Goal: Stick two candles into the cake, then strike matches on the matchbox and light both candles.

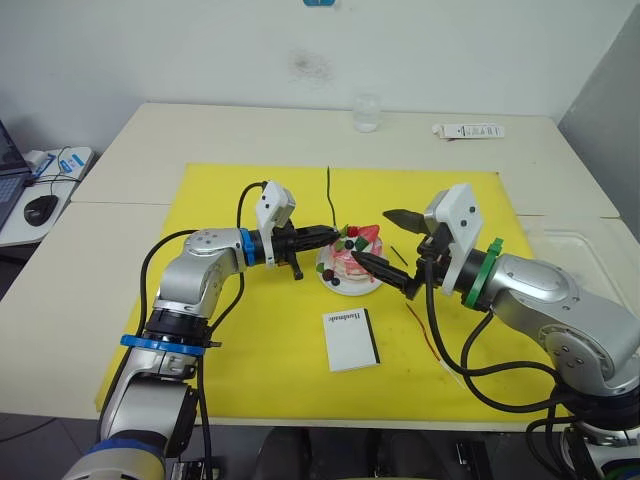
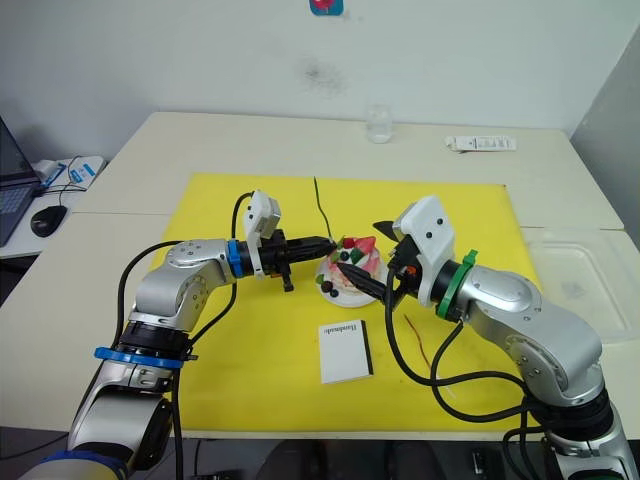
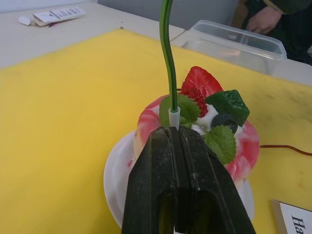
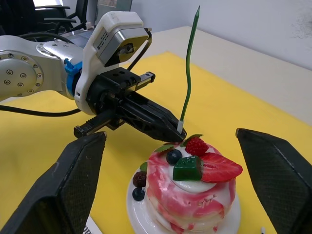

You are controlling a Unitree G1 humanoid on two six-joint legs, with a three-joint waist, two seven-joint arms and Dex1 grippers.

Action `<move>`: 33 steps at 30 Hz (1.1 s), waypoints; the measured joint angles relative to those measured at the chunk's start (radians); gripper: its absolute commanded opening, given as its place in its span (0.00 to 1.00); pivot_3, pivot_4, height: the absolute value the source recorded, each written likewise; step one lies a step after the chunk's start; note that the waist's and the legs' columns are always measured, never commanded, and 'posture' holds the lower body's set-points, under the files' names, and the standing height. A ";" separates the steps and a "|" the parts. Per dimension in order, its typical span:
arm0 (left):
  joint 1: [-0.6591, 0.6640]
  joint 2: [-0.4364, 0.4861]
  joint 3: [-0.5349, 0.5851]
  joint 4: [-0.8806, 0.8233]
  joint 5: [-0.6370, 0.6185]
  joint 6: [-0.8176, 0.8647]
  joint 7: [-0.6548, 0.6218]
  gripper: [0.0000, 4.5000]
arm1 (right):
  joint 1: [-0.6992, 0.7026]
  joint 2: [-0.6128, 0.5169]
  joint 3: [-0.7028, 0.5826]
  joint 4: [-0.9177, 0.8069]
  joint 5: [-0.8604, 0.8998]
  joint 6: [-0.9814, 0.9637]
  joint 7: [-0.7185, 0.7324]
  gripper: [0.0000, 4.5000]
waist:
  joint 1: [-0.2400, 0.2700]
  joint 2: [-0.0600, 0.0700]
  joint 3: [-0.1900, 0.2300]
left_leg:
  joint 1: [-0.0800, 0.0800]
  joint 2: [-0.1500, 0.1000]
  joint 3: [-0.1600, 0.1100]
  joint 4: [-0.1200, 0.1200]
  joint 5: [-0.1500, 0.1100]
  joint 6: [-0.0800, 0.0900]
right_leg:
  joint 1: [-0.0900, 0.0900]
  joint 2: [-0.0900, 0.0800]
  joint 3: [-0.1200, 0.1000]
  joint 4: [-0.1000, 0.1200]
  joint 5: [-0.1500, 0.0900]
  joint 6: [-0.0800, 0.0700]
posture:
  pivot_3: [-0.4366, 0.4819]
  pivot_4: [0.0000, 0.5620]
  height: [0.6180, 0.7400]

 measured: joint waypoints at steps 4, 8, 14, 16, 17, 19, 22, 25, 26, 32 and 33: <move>0.000 -0.005 0.000 0.000 -0.001 -0.002 -0.002 0.45 | 0.000 0.002 -0.001 0.000 0.000 0.001 0.000 1.00 | 0.000 0.000 0.000 | 0.000 0.000 0.000 0.000 0.000 0.000 | 0.000 0.000 0.000 0.000 0.000 0.000 | 0.48 0.27 1.00; 0.000 -0.004 0.003 0.000 -0.001 -0.004 0.000 0.73 | 0.000 0.003 -0.001 0.000 -0.007 0.001 0.000 1.00 | 0.000 0.000 0.000 | 0.000 0.000 0.000 0.000 0.000 0.000 | 0.000 0.000 0.000 0.000 0.000 0.000 | 0.48 0.27 1.00; 0.002 0.022 0.013 -0.022 -0.001 -0.001 0.002 1.00 | 0.001 0.007 -0.001 0.000 -0.009 0.001 0.003 1.00 | 0.000 0.000 0.000 | 0.000 0.000 0.000 0.000 0.000 0.000 | 0.000 0.000 0.000 0.000 0.000 0.000 | 0.48 0.27 1.00; 0.006 0.032 0.031 -0.039 -0.002 0.000 0.003 1.00 | 0.001 0.008 -0.001 0.000 -0.009 0.001 0.005 1.00 | 0.000 0.000 0.000 | 0.000 0.000 0.000 0.000 0.000 0.000 | 0.000 0.000 0.000 0.000 0.000 0.000 | 0.48 0.27 1.00; 0.006 0.039 0.034 -0.043 -0.002 0.000 0.004 1.00 | 0.001 0.009 -0.001 0.000 -0.009 0.000 0.006 1.00 | 0.000 0.000 0.000 | 0.000 0.000 0.000 0.000 0.000 0.000 | 0.000 0.000 0.000 0.000 0.000 0.000 | 0.48 0.27 1.00; 0.011 0.043 0.046 -0.047 -0.002 0.001 0.011 1.00 | 0.001 0.012 -0.001 0.000 -0.010 -0.002 0.008 1.00 | 0.000 0.000 0.000 | 0.000 0.000 0.000 0.000 0.000 0.000 | 0.000 0.000 0.000 0.000 0.000 0.000 | 0.48 0.27 1.00; 0.015 0.045 0.048 -0.054 -0.002 0.005 0.023 1.00 | 0.001 0.014 -0.001 0.001 -0.012 -0.004 0.016 1.00 | 0.000 0.000 0.000 | 0.000 0.000 0.000 0.000 0.000 0.000 | 0.000 0.000 0.000 0.000 0.000 0.000 | 0.48 0.27 1.00; 0.033 0.063 0.051 -0.093 -0.010 0.027 0.024 0.95 | 0.001 0.015 -0.001 0.003 -0.016 -0.005 0.021 1.00 | -0.001 0.000 0.000 | 0.000 0.000 0.000 0.000 0.000 0.000 | 0.000 0.000 0.000 0.000 0.000 0.000 | 0.48 0.27 1.00; 0.039 0.071 0.055 -0.105 -0.016 0.039 0.023 0.91 | 0.001 0.015 -0.001 0.003 -0.017 -0.005 0.022 1.00 | -0.001 0.000 0.000 | 0.000 0.000 0.000 0.000 0.000 0.000 | 0.000 0.000 0.000 0.000 0.000 0.000 | 0.48 0.27 1.00; 0.099 0.161 0.114 -0.209 -0.070 0.116 0.016 0.53 | 0.029 -0.018 -0.024 0.004 -0.017 -0.010 0.053 1.00 | -0.002 0.000 0.000 | 0.000 0.000 0.000 0.000 0.000 0.000 | 0.000 0.000 0.000 0.000 0.000 0.000 | 0.48 0.27 1.00; 0.107 0.174 0.117 -0.235 -0.078 0.133 0.017 0.53 | 0.043 -0.026 -0.029 0.004 -0.016 -0.011 0.063 1.00 | -0.002 0.000 0.000 | 0.000 0.000 0.000 0.000 0.000 0.000 | 0.000 0.000 0.000 0.000 0.000 0.000 | 0.48 0.27 1.00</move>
